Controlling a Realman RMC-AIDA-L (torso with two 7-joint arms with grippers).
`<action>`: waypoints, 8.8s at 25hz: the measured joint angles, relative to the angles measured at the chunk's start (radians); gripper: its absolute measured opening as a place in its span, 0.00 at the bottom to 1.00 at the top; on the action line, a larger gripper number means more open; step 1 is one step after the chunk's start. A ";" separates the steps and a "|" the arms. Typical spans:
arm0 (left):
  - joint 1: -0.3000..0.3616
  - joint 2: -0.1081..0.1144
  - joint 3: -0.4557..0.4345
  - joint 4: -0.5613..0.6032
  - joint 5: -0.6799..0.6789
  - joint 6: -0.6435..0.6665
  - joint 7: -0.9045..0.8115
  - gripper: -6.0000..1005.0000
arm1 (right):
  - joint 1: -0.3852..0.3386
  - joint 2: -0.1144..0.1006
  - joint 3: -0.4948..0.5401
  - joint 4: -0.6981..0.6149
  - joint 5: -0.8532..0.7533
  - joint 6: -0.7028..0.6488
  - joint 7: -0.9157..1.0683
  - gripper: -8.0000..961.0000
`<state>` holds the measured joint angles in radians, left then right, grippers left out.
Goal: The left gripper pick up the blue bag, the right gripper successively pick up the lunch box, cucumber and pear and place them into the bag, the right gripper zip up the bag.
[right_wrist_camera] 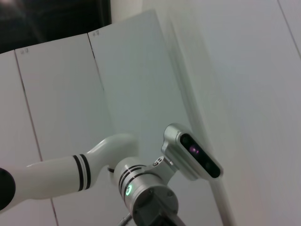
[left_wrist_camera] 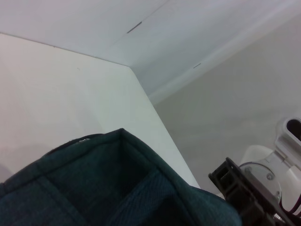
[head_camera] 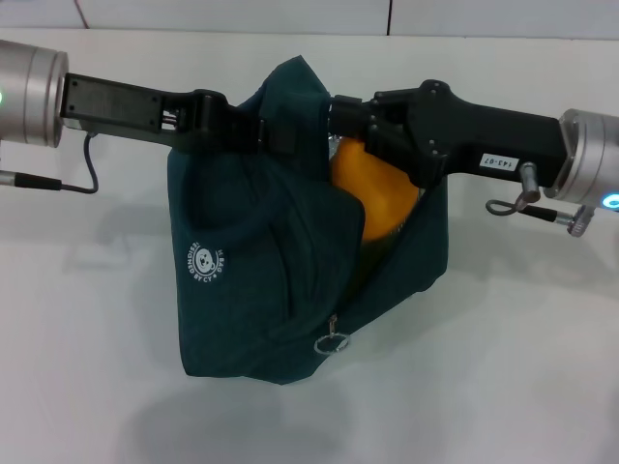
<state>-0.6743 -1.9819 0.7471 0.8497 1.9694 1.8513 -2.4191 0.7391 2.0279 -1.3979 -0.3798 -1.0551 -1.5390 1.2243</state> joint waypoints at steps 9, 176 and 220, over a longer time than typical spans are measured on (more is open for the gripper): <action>-0.004 0.000 0.000 -0.001 0.002 0.000 0.000 0.05 | -0.023 0.000 -0.031 -0.006 0.061 0.010 0.001 0.11; -0.068 -0.083 0.075 -0.166 0.035 -0.159 0.074 0.04 | -0.529 -0.017 0.123 0.171 -0.253 -0.148 -0.509 0.85; -0.063 -0.084 0.075 -0.166 0.033 -0.159 0.078 0.05 | -0.470 -0.005 0.090 0.171 -0.250 -0.093 -0.496 0.31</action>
<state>-0.7378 -2.0663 0.8222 0.6841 2.0020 1.6919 -2.3409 0.2694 2.0232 -1.3077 -0.2088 -1.3053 -1.6324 0.7283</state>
